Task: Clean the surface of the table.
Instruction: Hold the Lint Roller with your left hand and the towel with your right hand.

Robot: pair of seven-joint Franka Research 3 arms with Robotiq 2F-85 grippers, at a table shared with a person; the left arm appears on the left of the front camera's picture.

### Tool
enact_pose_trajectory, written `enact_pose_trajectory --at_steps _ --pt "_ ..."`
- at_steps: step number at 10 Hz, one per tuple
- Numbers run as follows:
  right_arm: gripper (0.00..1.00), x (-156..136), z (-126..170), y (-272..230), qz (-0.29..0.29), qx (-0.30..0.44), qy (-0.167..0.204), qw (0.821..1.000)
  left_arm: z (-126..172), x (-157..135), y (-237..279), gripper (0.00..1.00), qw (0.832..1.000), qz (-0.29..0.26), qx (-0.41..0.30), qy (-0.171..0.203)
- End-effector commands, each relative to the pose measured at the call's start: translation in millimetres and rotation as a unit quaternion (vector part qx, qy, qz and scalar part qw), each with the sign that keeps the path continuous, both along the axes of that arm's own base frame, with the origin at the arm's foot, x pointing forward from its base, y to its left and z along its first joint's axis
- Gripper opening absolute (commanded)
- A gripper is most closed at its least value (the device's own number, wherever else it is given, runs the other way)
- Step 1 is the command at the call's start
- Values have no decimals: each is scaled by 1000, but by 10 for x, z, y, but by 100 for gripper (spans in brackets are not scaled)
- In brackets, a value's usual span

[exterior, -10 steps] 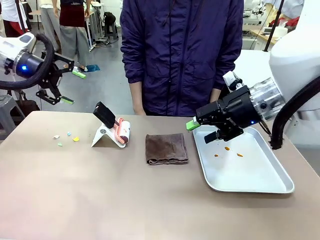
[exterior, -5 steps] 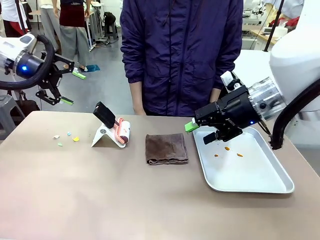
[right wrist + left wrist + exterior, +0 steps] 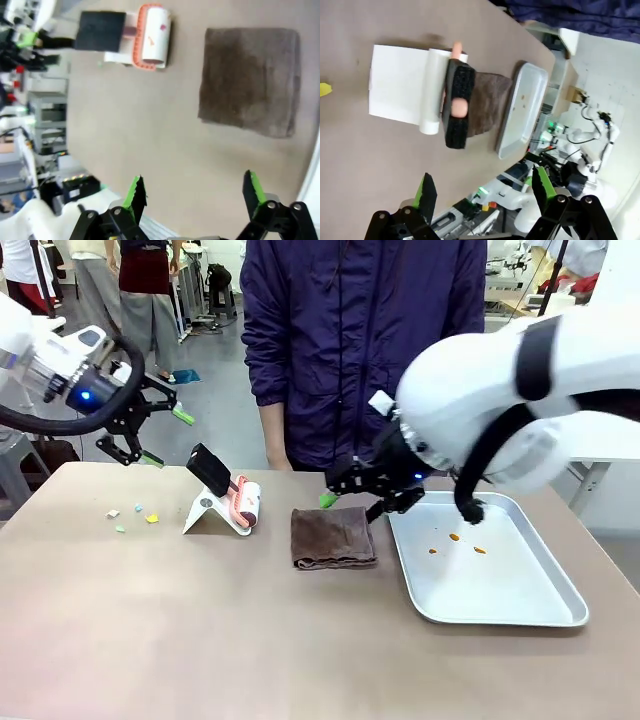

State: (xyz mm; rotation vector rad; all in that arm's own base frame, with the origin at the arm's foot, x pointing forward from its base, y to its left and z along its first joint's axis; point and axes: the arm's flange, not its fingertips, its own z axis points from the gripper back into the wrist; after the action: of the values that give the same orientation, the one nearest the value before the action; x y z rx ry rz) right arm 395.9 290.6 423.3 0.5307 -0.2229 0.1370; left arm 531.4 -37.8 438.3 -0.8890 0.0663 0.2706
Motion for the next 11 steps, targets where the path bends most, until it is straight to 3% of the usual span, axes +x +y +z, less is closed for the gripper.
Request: enact_pose_trajectory --at_steps 1,3,5,7,8,11 --pt "100 258 15 331 -28 -70 20 997 -58 68 -135 100 999 -26 35 6" --pt "100 363 -174 589 -25 -121 37 992 -150 209 -233 100 998 -41 44 8" --pt "100 408 -343 731 -40 -173 24 984 -265 401 -267 100 998 -36 57 13" --pt "100 429 -416 748 -59 -217 18 974 -317 541 -290 100 996 -42 81 -17" --pt "100 431 -431 790 -67 -234 8 970 -327 589 -336 100 994 -71 76 -31" --pt "100 654 -702 864 -80 -260 0 962 -350 595 -393 100 990 -99 83 -50"
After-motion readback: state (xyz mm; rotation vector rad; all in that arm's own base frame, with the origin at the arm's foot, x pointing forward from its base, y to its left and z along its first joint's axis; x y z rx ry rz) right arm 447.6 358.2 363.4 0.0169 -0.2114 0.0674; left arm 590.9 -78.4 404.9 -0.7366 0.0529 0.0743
